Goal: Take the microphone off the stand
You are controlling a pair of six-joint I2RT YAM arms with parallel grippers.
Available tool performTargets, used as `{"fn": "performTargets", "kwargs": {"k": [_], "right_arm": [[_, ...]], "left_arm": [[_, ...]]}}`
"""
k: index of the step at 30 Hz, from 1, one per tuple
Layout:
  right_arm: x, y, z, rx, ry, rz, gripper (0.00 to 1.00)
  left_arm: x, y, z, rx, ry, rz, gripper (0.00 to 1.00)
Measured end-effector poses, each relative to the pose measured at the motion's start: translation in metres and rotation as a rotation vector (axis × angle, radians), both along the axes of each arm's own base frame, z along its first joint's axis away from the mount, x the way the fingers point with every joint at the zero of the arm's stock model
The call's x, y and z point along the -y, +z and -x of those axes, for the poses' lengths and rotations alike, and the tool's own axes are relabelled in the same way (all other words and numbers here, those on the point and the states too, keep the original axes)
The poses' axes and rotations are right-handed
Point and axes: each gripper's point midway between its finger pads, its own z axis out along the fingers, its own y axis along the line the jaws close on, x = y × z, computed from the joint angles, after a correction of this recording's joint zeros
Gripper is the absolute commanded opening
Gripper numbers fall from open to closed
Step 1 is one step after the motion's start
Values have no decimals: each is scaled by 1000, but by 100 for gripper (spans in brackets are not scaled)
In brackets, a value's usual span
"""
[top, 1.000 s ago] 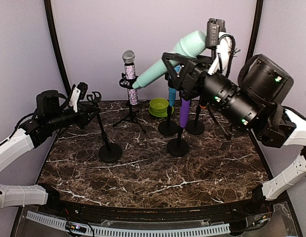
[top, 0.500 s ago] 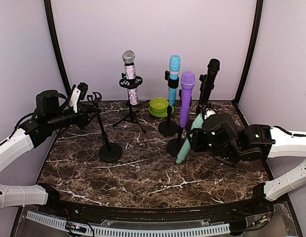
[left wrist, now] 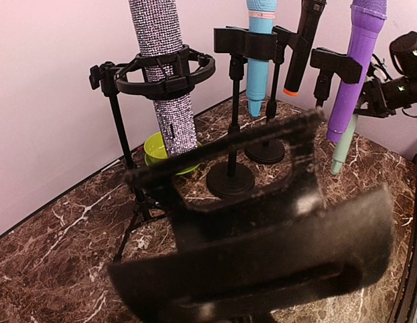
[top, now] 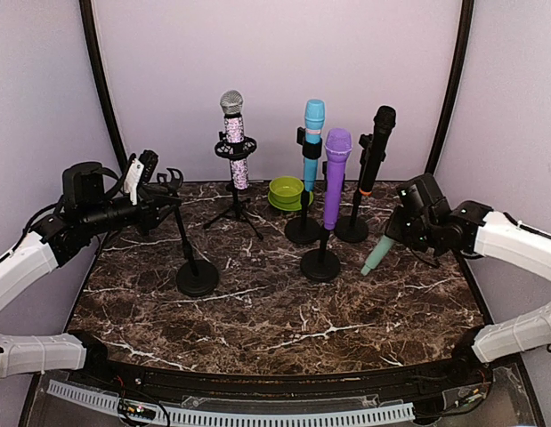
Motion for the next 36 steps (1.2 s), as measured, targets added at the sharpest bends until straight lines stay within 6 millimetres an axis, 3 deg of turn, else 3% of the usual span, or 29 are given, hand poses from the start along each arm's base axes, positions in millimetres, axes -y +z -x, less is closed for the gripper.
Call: {"fn": "performTargets", "kwargs": {"k": [3, 8, 14, 17, 22, 31, 33, 36], "right_arm": [[31, -10, -23, -18, -92, -15, 0], [66, -53, -69, -139, -190, -21, 0], [77, -91, -152, -276, -217, -25, 0], [80, -115, -174, -337, -209, -15, 0], [82, -160, -174, -450, -177, -10, 17], [71, -152, -190, -428, -94, -18, 74], [69, -152, -190, -425, -73, -19, 83], [66, -152, -186, -417, -57, -27, 86]], "left_arm": [[2, -1, 3, -10, -17, 2, 0], [4, -1, 5, -10, -36, 3, 6], [6, -1, 9, -4, -61, -4, 30], [7, 0, 13, -1, -79, -3, 40], [9, 12, 19, 22, -105, 8, 50], [8, 16, 28, 25, -120, 12, 70], [7, 18, 31, 27, -123, 13, 73], [7, 20, 37, 34, -132, 15, 77]]}}
